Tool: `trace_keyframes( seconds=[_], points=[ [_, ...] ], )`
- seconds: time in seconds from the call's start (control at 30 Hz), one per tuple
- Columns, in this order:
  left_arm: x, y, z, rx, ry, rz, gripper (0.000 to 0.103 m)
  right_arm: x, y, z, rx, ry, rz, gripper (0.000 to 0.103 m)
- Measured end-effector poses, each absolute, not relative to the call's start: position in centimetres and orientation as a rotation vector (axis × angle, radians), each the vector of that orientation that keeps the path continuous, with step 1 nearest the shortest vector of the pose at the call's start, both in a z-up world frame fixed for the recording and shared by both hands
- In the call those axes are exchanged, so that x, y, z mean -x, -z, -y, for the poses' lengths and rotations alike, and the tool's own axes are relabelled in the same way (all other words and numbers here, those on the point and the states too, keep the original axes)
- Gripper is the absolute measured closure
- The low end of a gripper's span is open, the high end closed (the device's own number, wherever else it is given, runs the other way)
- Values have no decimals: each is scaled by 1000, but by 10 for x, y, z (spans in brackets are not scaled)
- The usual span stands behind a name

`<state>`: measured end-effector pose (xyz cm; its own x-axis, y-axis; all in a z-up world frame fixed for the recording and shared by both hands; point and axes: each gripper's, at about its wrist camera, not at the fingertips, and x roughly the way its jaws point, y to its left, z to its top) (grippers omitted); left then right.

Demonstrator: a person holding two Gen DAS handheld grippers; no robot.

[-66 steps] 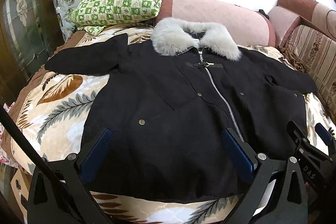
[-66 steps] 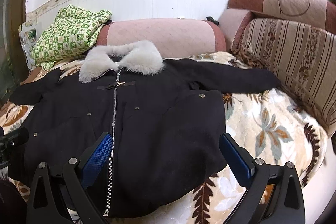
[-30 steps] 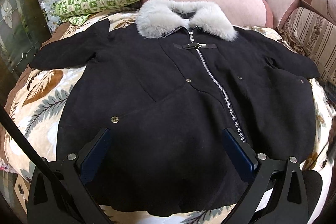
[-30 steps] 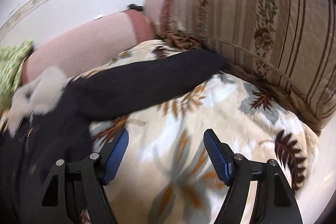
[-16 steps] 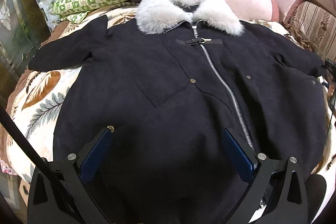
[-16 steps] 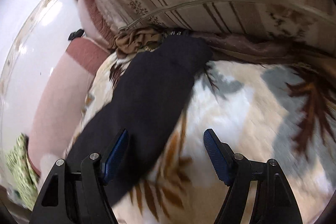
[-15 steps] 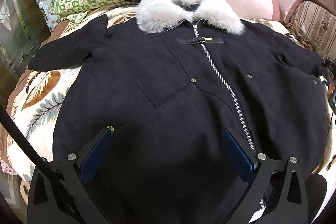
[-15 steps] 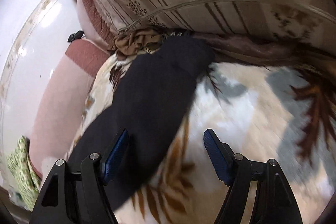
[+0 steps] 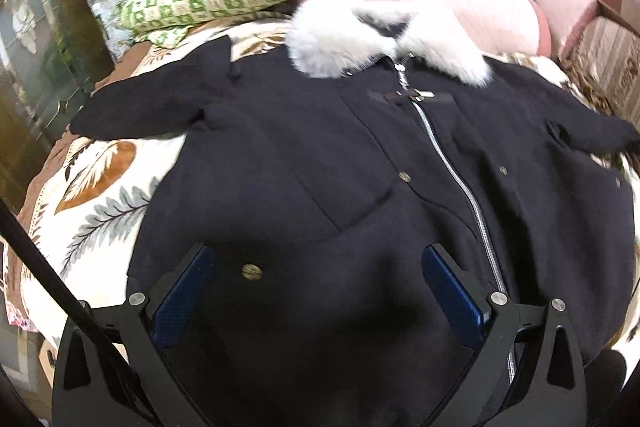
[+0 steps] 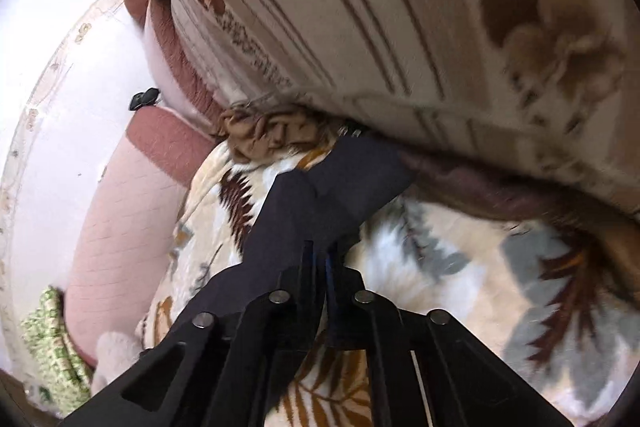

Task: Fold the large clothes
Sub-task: 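Grasp the coat sleeve cuff with the right gripper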

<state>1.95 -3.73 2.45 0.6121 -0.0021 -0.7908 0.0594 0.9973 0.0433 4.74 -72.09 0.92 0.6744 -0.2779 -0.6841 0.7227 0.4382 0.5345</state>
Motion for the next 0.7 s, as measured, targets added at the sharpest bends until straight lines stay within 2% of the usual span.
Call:
trace_keyframes(
  seconds=[0.23,0.4,0.47,0.5,0.53,0.57,0.6,0.63,0.7],
  points=[
    [-33,-44,22,-31,27,-807,0,-65,-55,679,-765,631,-577,101],
    [-54,-51,16,-4,39,-757,0,-52,-63,675,-918,543,-539,95],
    [-64,-49,15,4,45,-752,0,-37,-56,681,-960,577,-511,88],
    [-69,-48,15,6,44,-751,0,-30,-51,684,-971,599,-500,77],
    [-74,-47,14,5,41,-748,0,-22,-44,688,-988,612,-497,60],
    [-80,-45,14,3,35,-742,0,-18,-38,691,-1005,611,-496,51],
    [-83,-44,14,1,29,-740,0,-13,-30,694,-1031,599,-490,37],
    [-87,-41,14,1,22,-740,0,-9,-21,698,-1061,581,-479,34],
    [-95,-36,13,14,25,-749,0,-7,-7,702,-1088,563,-481,34]
  ],
)
